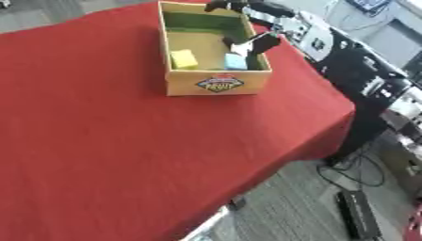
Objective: Pick up the objects with one hand, pass them to the other hand, and then place them into the box on the other side of the table.
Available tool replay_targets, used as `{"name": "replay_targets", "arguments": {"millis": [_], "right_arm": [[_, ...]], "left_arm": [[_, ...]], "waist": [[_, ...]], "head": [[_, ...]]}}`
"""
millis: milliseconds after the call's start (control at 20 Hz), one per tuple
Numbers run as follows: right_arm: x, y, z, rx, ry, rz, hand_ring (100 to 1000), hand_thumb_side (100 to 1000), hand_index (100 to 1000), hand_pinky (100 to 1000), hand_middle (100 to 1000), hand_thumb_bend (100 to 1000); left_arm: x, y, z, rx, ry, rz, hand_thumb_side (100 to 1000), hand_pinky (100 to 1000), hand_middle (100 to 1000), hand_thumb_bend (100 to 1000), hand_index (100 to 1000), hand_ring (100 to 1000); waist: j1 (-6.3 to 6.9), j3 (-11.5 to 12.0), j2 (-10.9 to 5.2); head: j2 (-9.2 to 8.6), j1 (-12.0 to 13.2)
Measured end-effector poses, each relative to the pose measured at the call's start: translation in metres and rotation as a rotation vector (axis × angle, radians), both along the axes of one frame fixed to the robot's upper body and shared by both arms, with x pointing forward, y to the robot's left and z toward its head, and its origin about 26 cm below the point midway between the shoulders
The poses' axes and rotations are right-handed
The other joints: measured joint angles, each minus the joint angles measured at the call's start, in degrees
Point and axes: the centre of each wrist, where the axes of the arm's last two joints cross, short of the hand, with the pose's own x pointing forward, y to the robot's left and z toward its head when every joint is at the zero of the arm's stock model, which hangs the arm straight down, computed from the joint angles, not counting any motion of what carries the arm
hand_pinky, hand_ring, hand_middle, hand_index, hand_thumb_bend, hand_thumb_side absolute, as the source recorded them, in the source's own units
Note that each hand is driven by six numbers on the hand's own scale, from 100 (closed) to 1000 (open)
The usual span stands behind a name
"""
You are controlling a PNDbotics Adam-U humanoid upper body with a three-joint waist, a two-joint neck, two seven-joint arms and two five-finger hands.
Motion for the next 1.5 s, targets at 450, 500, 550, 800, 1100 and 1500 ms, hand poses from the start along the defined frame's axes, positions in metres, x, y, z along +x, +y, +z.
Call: {"name": "replay_targets", "arguments": {"millis": [450, 500, 550, 800, 1100, 1500], "right_arm": [[-0.001, 0.031, -0.003, 0.227, -0.092, 0.021, 1000, 470, 1000, 958, 932, 100], [-0.002, 0.036, -0.005, 0.256, -0.105, 0.037, 1000, 470, 1000, 959, 934, 100], [-0.004, 0.041, -0.007, 0.284, -0.118, 0.055, 1000, 470, 1000, 959, 934, 100], [-0.017, 0.058, -0.012, 0.41, -0.191, 0.118, 1000, 470, 1000, 956, 936, 100], [-0.036, 0.077, -0.014, 0.557, -0.244, 0.148, 1000, 470, 1000, 949, 932, 100], [-0.06, 0.095, -0.007, 0.71, -0.261, 0.155, 1000, 470, 1000, 945, 925, 100]], "left_arm": [[0.001, 0.007, -0.002, -0.03, -0.002, 0.041, 664, 749, 623, 677, 842, 687], [0.001, 0.009, -0.003, -0.038, -0.002, 0.052, 667, 749, 622, 670, 842, 686], [0.002, 0.011, -0.004, -0.048, -0.002, 0.065, 667, 749, 622, 670, 842, 686], [0.004, 0.027, -0.004, -0.102, -0.02, 0.151, 657, 746, 620, 619, 840, 679], [0.006, 0.052, 0.001, -0.171, -0.07, 0.262, 622, 746, 645, 634, 844, 691], [0.004, 0.095, 0.011, -0.198, -0.177, 0.44, 579, 750, 687, 651, 851, 711]], "waist": [[0.24, -0.74, -0.11], [0.25, -0.91, -0.26], [0.26, -1.06, -0.42], [0.77, -1.82, -0.73], [1.73, -2.45, -0.73], [3.27, -3.59, -0.32]], "head": [[0.01, 2.09], [0.01, 2.95], [0.01, 3.83], [0.05, 8.35], [0.04, 12.57], [-1.37, 18.41]]}}
